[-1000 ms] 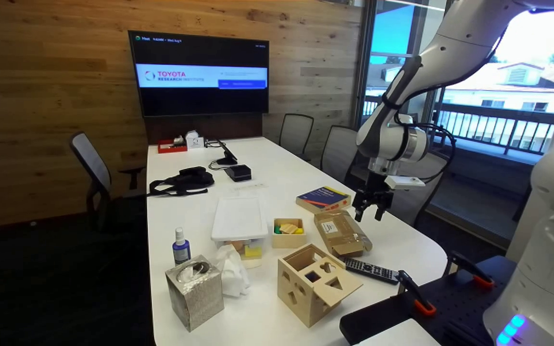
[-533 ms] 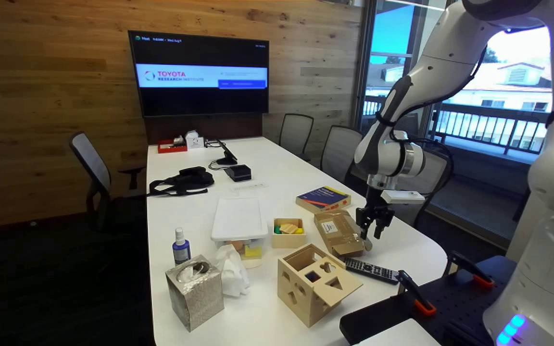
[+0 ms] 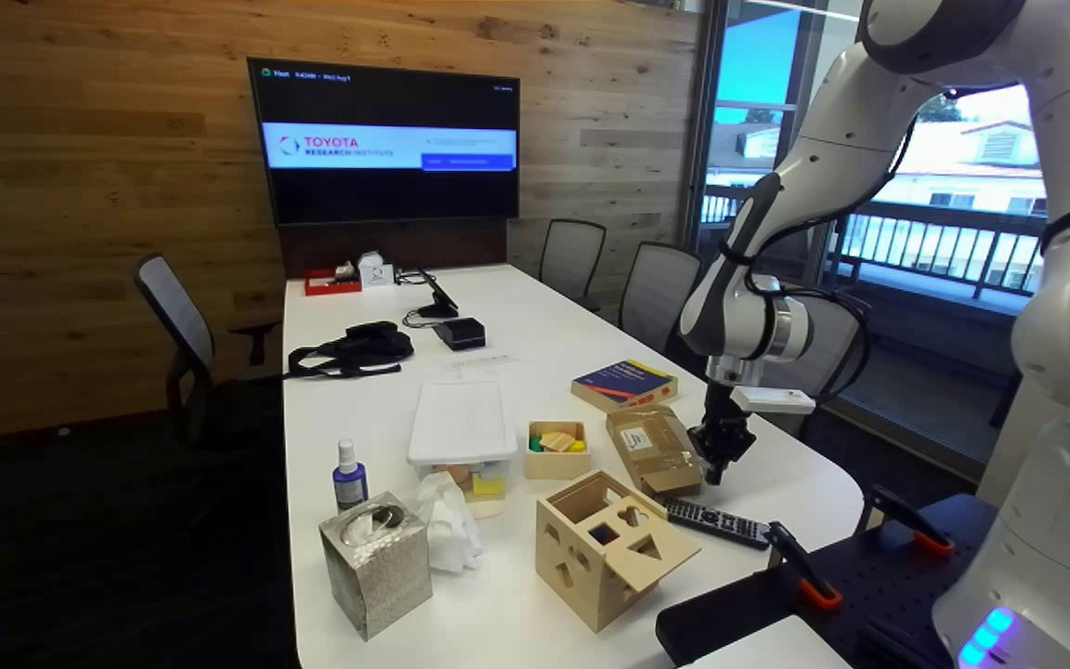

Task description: Move the grey remote to the right

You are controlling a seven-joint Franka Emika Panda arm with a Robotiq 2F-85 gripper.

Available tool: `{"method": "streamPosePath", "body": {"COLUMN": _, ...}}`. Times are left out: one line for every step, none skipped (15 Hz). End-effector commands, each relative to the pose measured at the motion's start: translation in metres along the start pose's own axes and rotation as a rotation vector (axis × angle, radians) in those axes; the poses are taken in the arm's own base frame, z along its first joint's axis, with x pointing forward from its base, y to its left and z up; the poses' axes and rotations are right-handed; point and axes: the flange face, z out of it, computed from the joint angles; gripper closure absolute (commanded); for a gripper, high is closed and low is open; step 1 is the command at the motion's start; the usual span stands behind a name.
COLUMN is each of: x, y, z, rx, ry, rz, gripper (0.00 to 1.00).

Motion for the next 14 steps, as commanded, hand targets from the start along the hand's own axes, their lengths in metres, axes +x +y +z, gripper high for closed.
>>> {"method": "streamPosePath", "body": {"x": 0.008, "y": -0.001, "z": 0.014, "rx": 0.001, "ry": 0.005, "rz": 0.021, "gripper": 1.00}}
{"method": "streamPosePath", "body": {"x": 0.010, "y": -0.002, "z": 0.018, "rx": 0.002, "ry": 0.001, "rz": 0.020, "gripper": 1.00}}
{"method": "streamPosePath", "body": {"x": 0.010, "y": -0.002, "z": 0.022, "rx": 0.002, "ry": -0.005, "rz": 0.020, "gripper": 1.00}}
{"method": "streamPosePath", "body": {"x": 0.011, "y": -0.002, "z": 0.025, "rx": 0.000, "ry": -0.011, "rz": 0.024, "gripper": 1.00}}
{"method": "streamPosePath", "body": {"x": 0.011, "y": -0.002, "z": 0.028, "rx": -0.001, "ry": -0.015, "rz": 0.028, "gripper": 1.00}}
{"method": "streamPosePath", "body": {"x": 0.011, "y": -0.001, "z": 0.032, "rx": -0.004, "ry": -0.019, "rz": 0.034, "gripper": 1.00}}
{"method": "streamPosePath", "body": {"x": 0.011, "y": -0.001, "z": 0.035, "rx": -0.005, "ry": -0.023, "rz": 0.044, "gripper": 1.00}}
{"method": "streamPosePath", "body": {"x": 0.011, "y": 0.000, "z": 0.038, "rx": -0.007, "ry": -0.028, "rz": 0.048, "gripper": 1.00}}
{"method": "streamPosePath", "body": {"x": 0.011, "y": 0.000, "z": 0.041, "rx": -0.006, "ry": -0.034, "rz": 0.055, "gripper": 1.00}}
{"method": "streamPosePath", "body": {"x": 0.011, "y": 0.000, "z": 0.044, "rx": -0.010, "ry": -0.036, "rz": 0.062, "gripper": 1.00}}
{"method": "streamPosePath", "body": {"x": 0.011, "y": 0.001, "z": 0.047, "rx": -0.011, "ry": -0.036, "rz": 0.065, "gripper": 1.00}}
{"method": "streamPosePath", "body": {"x": 0.011, "y": 0.002, "z": 0.050, "rx": -0.009, "ry": -0.038, "rz": 0.067, "gripper": 1.00}}
{"method": "streamPosePath", "body": {"x": 0.011, "y": 0.002, "z": 0.052, "rx": -0.009, "ry": -0.038, "rz": 0.073, "gripper": 1.00}}
{"method": "streamPosePath", "body": {"x": 0.012, "y": 0.003, "z": 0.055, "rx": -0.012, "ry": -0.038, "rz": 0.078, "gripper": 1.00}}
